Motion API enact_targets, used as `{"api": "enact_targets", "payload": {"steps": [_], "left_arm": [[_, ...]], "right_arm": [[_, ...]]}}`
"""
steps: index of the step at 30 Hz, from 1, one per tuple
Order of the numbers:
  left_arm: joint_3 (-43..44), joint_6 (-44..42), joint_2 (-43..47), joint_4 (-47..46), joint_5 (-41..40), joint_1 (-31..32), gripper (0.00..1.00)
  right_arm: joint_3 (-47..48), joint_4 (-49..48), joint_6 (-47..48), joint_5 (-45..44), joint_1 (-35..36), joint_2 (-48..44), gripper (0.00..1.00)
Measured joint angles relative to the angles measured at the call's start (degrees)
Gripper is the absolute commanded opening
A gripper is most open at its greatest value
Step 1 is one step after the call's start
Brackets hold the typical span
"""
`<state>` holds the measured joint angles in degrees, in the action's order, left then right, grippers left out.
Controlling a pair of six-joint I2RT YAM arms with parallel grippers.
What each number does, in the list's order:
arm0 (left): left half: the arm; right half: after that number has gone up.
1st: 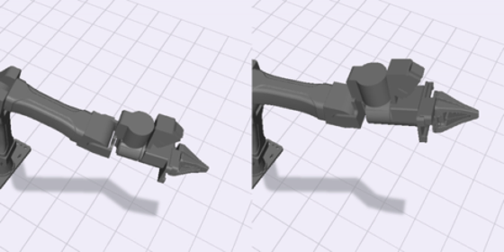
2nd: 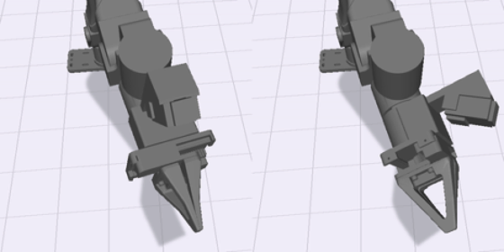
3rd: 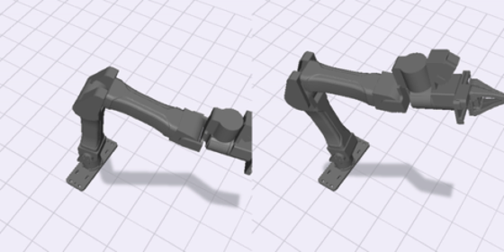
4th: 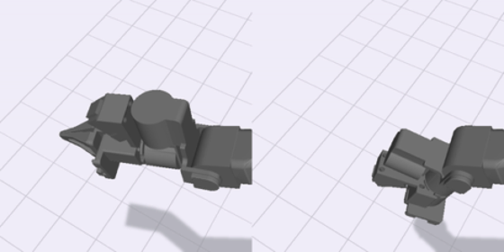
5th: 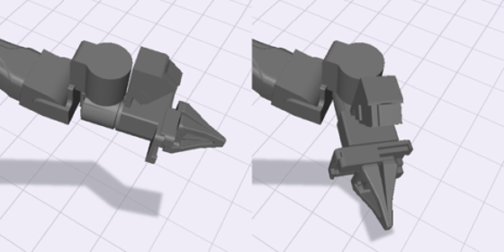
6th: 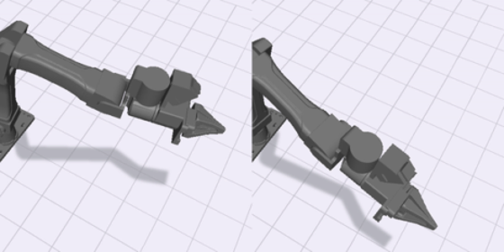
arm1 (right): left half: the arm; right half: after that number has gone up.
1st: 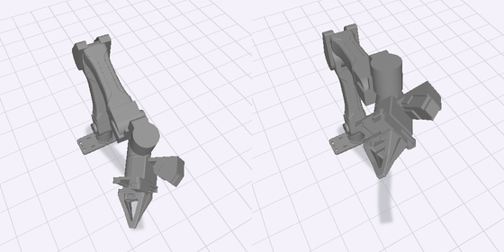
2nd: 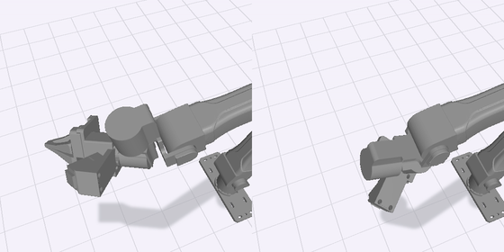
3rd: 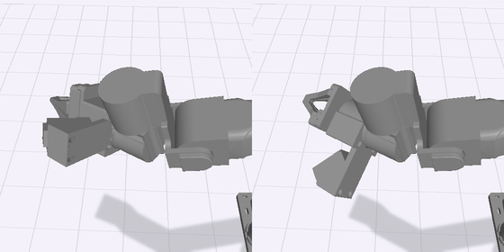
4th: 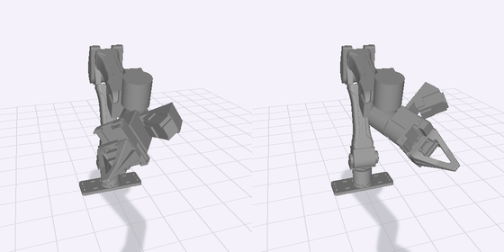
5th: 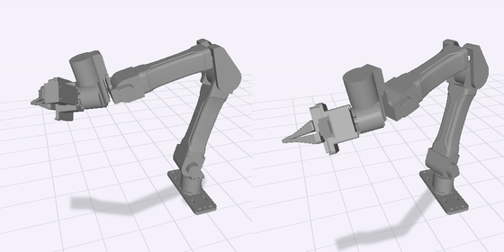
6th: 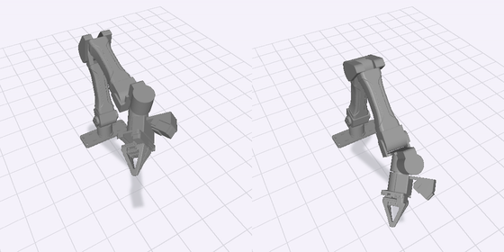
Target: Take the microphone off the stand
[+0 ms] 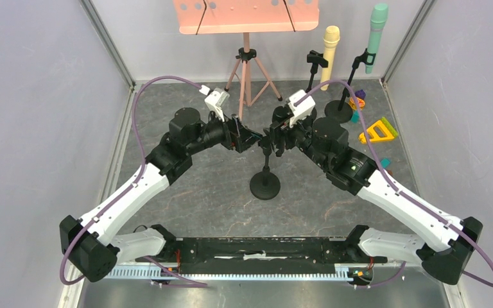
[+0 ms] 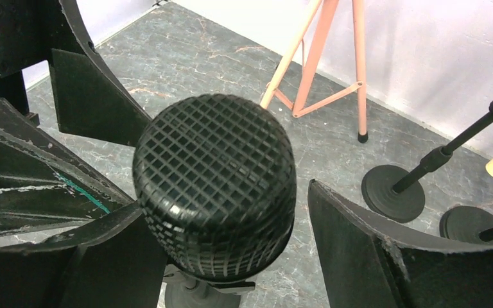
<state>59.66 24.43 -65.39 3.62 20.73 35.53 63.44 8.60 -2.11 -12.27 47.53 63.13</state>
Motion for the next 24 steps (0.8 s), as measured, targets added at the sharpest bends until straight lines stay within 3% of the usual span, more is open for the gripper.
{"api": "enact_targets", "payload": {"steps": [7, 24], "left_arm": [[-2.3, 0.0, 0.6, -3.7, 0.3, 0.4, 0.80], [-4.1, -3.4, 1.4, -0.6, -2.0, 2.3, 0.79]], "right_arm": [[-1.9, -2.9, 0.0, 1.1, -0.1, -0.6, 0.79], [-9.0, -9.6, -1.7, 3.0, -0.1, -1.2, 0.79]]}}
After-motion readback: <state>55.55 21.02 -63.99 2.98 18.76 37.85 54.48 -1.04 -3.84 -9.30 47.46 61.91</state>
